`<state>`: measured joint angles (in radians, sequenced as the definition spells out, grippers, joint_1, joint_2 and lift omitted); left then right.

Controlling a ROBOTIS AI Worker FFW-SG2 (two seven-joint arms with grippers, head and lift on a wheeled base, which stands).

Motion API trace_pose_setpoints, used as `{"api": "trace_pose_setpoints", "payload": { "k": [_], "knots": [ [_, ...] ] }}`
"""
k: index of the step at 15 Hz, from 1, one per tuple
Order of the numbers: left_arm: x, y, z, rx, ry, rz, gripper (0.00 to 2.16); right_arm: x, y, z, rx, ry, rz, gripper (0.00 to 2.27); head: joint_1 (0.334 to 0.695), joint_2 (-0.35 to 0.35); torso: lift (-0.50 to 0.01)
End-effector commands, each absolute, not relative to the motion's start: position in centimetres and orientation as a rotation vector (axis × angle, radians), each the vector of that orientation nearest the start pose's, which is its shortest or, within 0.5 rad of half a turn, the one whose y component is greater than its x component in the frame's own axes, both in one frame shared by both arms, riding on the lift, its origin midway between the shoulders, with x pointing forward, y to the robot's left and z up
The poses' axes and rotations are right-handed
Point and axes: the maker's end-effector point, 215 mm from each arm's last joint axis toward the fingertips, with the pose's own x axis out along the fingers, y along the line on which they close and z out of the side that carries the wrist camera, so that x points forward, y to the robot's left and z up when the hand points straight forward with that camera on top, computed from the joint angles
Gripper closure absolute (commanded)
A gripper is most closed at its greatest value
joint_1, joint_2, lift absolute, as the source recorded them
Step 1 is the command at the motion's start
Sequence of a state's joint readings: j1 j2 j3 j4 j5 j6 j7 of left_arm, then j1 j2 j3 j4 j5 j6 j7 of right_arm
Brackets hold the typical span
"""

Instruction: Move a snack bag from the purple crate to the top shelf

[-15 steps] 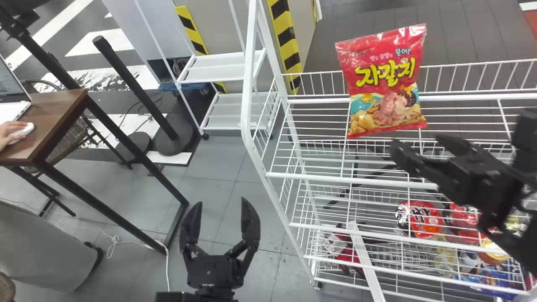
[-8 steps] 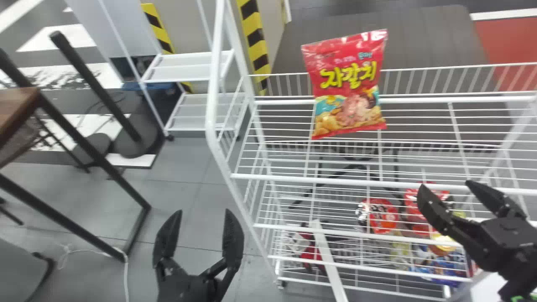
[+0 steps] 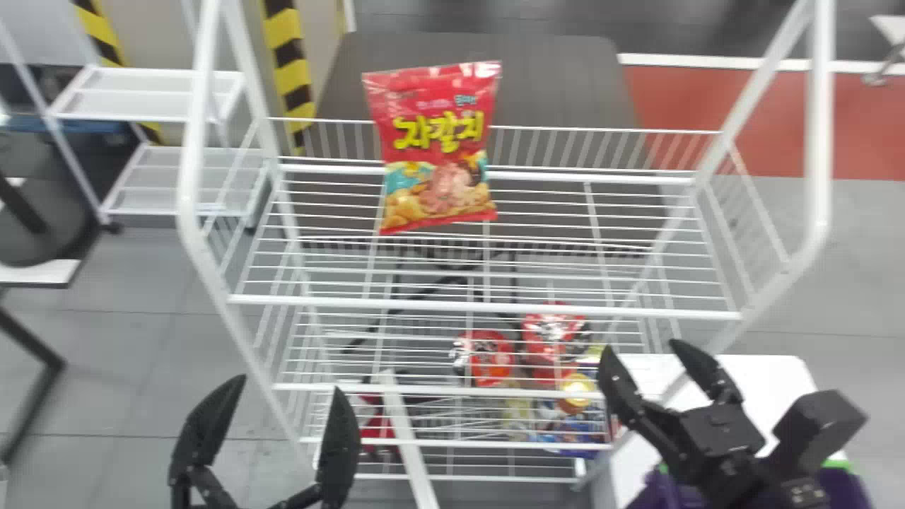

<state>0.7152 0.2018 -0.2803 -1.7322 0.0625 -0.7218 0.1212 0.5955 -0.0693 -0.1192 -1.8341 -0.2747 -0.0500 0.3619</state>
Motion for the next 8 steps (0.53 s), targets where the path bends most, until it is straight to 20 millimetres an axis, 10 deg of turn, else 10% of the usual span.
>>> {"api": "trace_pose_setpoints", "payload": {
  "k": [1,8],
  "knots": [
    [32.3,11.9,-38.7,-0.116,-0.078,-0.218,0.09,36.7,-25.6,-46.5,0.187,0.241,0.205,0.08,0.695,-0.142,0.000],
    [40.0,2.4,-38.2,-0.061,-0.008,-0.281,0.09,35.1,-26.8,-46.7,0.166,0.238,0.201,0.09,0.695,-0.308,0.000]
  ]
}}
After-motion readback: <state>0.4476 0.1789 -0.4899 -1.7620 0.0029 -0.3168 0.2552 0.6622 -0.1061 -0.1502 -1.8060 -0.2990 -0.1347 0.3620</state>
